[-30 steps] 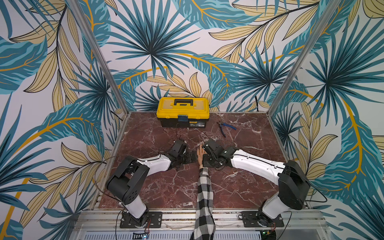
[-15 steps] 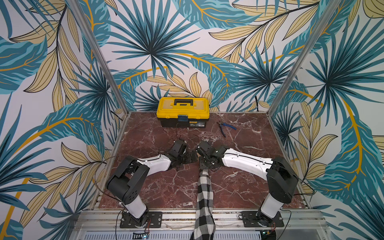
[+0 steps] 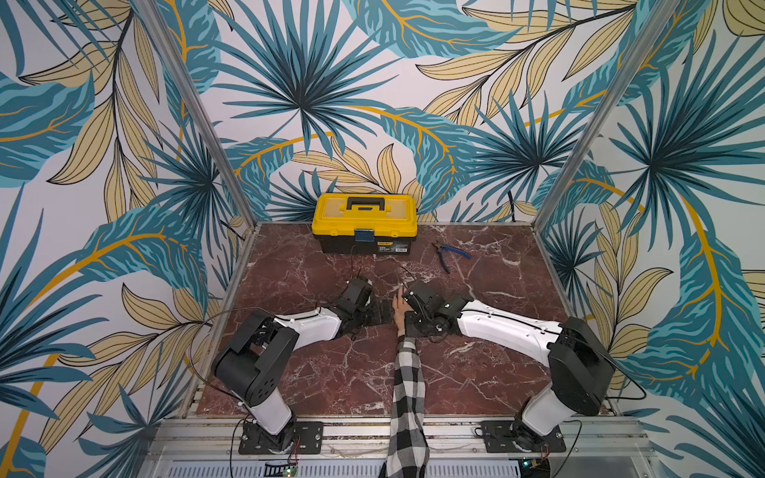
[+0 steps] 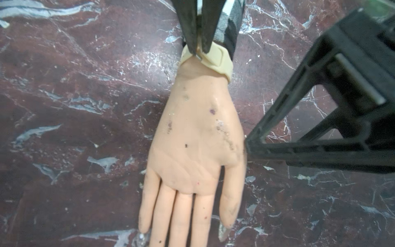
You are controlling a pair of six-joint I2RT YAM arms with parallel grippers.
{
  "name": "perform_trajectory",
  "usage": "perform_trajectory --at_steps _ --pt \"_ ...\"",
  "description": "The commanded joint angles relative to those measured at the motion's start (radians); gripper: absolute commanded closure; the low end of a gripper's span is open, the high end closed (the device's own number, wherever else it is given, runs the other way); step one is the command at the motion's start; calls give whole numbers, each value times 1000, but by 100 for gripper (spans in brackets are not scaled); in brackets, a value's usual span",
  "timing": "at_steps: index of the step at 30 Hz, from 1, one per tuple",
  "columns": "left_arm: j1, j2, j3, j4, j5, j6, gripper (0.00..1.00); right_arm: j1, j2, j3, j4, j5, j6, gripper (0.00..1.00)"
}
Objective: Take off the watch
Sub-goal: Untie the watch from the hand.
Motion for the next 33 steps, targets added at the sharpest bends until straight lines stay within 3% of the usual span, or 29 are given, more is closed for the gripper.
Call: perform_trajectory --at_steps 1,4,6,12,13,19,25,33 --pt "-3 71 -35 -123 4 -11 1 -51 -70 -121 306 -198 63 99" --pt "-5 71 -38 -123 2 -12 1 -97 -117 -256 602 -351 160 99" --pt "-5 71 -40 -123 -1 -12 1 -116 -122 -300 704 -407 204 99" --pt "-8 70 -39 -122 -6 -12 1 -125 -145 -318 647 -393 212 97" --pt "-8 70 -38 -122 -7 -11 1 -125 -163 -326 615 -368 207 94" --pt "-8 66 -29 -122 -2 -8 1 -123 -241 -283 334 -249 106 59" --pt "8 42 -14 -122 8 -5 0 -64 -215 -111 -71 -45 -30 47" --pt "92 -20 -15 -126 49 -3 0 99 -6 185 -330 176 -93 37"
